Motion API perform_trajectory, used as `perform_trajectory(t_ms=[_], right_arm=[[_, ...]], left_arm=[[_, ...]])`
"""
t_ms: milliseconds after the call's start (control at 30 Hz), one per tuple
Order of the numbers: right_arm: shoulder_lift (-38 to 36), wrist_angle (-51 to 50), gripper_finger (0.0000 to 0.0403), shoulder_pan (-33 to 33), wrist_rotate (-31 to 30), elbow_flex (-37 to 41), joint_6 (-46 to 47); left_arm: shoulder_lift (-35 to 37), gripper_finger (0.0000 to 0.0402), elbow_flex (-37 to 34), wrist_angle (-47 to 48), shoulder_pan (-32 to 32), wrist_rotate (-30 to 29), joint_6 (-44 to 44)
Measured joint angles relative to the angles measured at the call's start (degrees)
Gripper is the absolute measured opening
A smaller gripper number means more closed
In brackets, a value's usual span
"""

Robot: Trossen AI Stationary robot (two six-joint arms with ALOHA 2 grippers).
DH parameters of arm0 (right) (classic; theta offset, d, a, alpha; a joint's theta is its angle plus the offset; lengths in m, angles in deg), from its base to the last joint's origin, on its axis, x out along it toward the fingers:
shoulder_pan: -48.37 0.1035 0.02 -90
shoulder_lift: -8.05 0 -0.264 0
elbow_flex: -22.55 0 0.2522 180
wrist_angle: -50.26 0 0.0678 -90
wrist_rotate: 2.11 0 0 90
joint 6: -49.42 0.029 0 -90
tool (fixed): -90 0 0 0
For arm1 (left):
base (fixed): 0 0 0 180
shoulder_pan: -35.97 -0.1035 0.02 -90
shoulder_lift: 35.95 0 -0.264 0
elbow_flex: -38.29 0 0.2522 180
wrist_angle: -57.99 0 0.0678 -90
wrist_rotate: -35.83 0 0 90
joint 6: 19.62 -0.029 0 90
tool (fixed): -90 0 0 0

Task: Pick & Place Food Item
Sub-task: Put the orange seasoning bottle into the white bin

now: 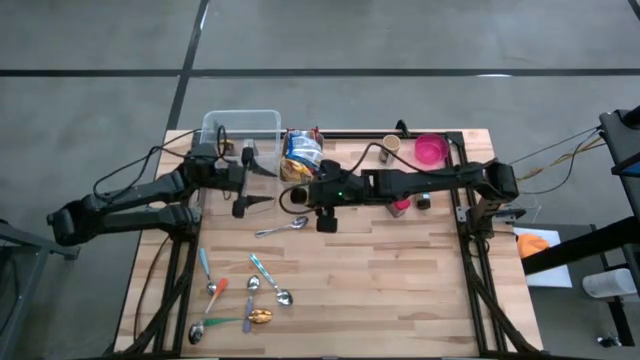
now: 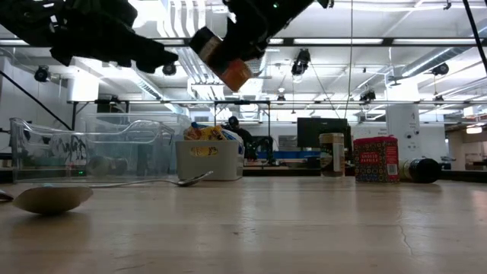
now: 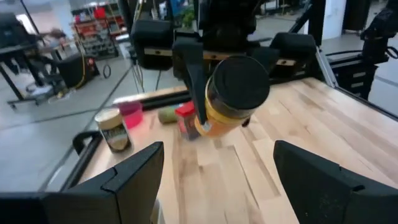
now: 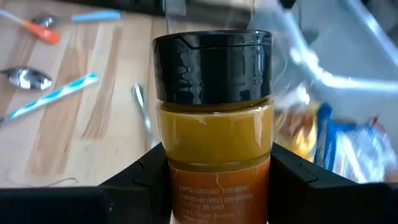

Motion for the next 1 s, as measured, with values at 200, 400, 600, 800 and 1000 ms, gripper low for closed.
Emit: perform_trajectory(t_ms=[200, 400, 600, 800, 1000], right_arm=[[0.11, 10.02, 0.0173, 0.00, -0.07, 2.39, -2.69], [0.19, 17.27, 0.0173, -0.26, 0.00, 4.95, -4.42], [0.22, 23.48, 0.0173, -0.97, 0.09, 6.92, -4.63], [0.22, 26.16, 0.0173, -1.66, 0.33, 7.94, -4.56], [0.22, 26.41, 0.0173, -1.77, 0.37, 8.02, -4.43]], left_arm=[[0.00, 0.0305, 0.00, -1.71, 0.44, -2.76, 0.18], [0.00, 0.0305, 0.00, -2.24, 0.44, -3.54, 0.19], [0.00, 0.0305, 0.00, -3.57, 0.44, -3.55, 0.21], [-0.72, 0.0305, 0.00, -7.17, 1.04, -5.31, 0.85], [-5.84, 0.0305, 0.00, -12.71, 2.35, -6.04, 0.90]])
